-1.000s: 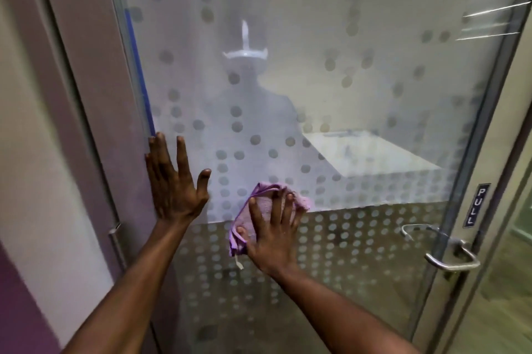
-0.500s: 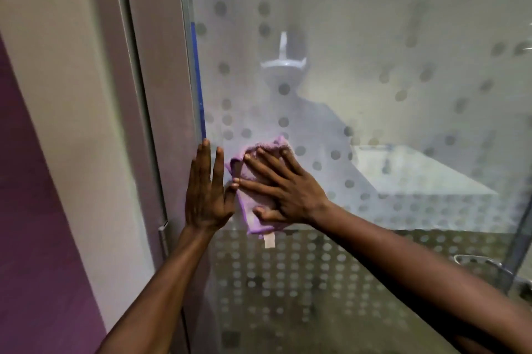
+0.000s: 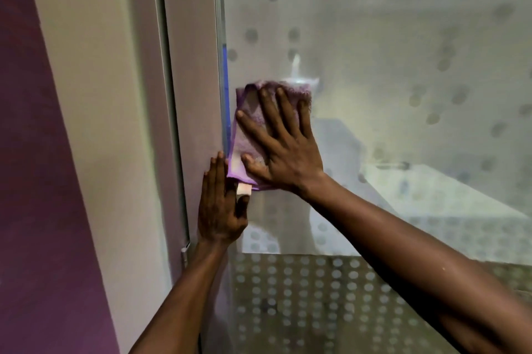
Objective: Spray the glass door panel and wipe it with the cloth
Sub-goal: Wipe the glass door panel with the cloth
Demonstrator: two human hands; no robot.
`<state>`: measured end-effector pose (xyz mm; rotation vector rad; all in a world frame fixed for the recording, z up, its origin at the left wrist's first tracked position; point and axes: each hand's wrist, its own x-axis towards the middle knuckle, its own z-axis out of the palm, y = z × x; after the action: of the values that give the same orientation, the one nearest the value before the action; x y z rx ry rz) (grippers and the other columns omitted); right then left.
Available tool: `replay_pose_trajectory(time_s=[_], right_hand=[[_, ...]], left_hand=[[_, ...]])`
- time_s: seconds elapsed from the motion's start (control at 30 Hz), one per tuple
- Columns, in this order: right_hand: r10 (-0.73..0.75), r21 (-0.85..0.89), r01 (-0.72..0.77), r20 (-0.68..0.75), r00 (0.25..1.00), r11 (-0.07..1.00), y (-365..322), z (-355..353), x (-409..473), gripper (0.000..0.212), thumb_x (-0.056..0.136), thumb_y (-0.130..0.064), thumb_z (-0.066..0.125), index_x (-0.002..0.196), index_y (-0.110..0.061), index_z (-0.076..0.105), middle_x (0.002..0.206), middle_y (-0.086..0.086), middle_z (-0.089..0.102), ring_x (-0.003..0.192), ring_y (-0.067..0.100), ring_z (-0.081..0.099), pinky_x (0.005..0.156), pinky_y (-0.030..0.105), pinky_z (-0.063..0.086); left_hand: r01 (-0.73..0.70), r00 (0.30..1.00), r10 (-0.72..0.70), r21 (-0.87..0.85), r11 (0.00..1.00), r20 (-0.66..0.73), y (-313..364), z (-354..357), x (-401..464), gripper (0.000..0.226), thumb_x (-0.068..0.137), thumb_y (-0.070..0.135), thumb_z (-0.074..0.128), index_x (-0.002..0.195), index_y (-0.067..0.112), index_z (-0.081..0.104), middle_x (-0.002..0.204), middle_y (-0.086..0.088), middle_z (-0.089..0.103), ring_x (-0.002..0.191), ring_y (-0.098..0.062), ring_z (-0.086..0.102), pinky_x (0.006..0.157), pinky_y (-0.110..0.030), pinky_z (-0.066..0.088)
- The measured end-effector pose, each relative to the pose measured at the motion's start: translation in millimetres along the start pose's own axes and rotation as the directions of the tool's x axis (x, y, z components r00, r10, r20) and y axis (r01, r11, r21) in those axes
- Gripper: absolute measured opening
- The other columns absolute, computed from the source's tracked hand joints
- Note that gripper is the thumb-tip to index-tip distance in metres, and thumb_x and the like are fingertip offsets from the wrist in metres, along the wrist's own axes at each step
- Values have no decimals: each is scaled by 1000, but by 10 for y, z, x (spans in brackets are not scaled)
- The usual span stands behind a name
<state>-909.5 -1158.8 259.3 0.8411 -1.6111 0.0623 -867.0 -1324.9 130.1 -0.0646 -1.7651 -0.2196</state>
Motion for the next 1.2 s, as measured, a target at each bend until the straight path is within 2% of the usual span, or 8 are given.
replay_pose_trajectory(time_s=[0.3, 0.47, 0.57, 0.67, 0.8, 0.97, 1.07, 1.2], right_hand=[[-343, -40, 355, 186, 921, 934, 440, -153, -292, 75, 95, -71, 43, 160, -36, 28, 170, 14, 20, 159, 38, 13, 126, 62, 14], [48, -186, -62, -77, 996, 981, 1230, -521, 244, 74, 95, -68, 47, 159, -33, 32, 166, 25, 25, 155, 48, 21, 123, 68, 15], [374, -186, -395, -135, 917, 900, 1442, -661, 401, 76, 95, -73, 35, 161, -38, 20, 169, 25, 15, 157, 45, 13, 126, 62, 11], [466, -177, -497, -188, 864, 849, 1235, -564, 403, 75, 97, -69, 35, 161, -34, 24, 167, 29, 17, 156, 48, 15, 123, 66, 13], [9, -146, -8, 7, 1000, 989, 711, -347, 111, 76, 96, -65, 45, 160, -28, 30, 167, 27, 21, 154, 51, 16, 119, 74, 12], [-562, -4, 586, 278, 779, 811, 729, -305, 167, 78, 94, -73, 42, 161, -38, 22, 172, 8, 13, 160, 35, 4, 127, 61, 8], [-649, 1, 681, 305, 697, 732, 971, -429, 528, 76, 94, -73, 40, 160, -39, 23, 173, 6, 13, 161, 33, 3, 128, 59, 8], [-384, -138, 397, 112, 917, 907, 1362, -609, 828, 77, 93, -73, 44, 160, -38, 26, 172, 11, 17, 160, 35, 8, 127, 59, 12]], left_hand=[[-64, 982, 38, 135, 989, 186, -102, -38, -47, 83, 99, 61, 26, 162, 10, 9, 170, -15, 6, 160, -30, 4, 131, -42, 7], [-64, 978, 24, 189, 980, 208, -71, -54, -11, 86, 97, 64, 29, 161, 9, 12, 171, -17, 6, 160, -31, 2, 131, -42, 4], [-68, 978, 25, 202, 977, 206, -66, -42, -37, 85, 97, 65, 29, 162, 12, 10, 170, -19, 10, 160, -33, 4, 131, -44, 7], [-127, 974, 80, 216, 968, 213, -87, -39, -43, 81, 98, 64, 28, 162, 20, 9, 170, -14, 10, 160, -33, 4, 130, -49, 8], [-262, 943, 194, 245, 933, 270, -96, -38, -61, 72, 99, 63, 27, 161, 28, 17, 171, -4, 12, 160, -28, 1, 127, -58, 7], [-241, 951, 184, 221, 945, 249, -121, -48, -71, 70, 98, 62, 34, 159, 29, 27, 172, -7, 7, 160, -31, 7, 128, -55, 5], [-242, 951, 187, 211, 947, 248, -125, -52, -65, 70, 98, 63, 32, 160, 31, 23, 173, -5, 6, 160, -31, 7, 128, -55, 7], [-217, 956, 161, 224, 950, 246, -143, -52, -46, 70, 99, 64, 28, 161, 32, 20, 173, -6, 7, 160, -28, 6, 127, -56, 11]])
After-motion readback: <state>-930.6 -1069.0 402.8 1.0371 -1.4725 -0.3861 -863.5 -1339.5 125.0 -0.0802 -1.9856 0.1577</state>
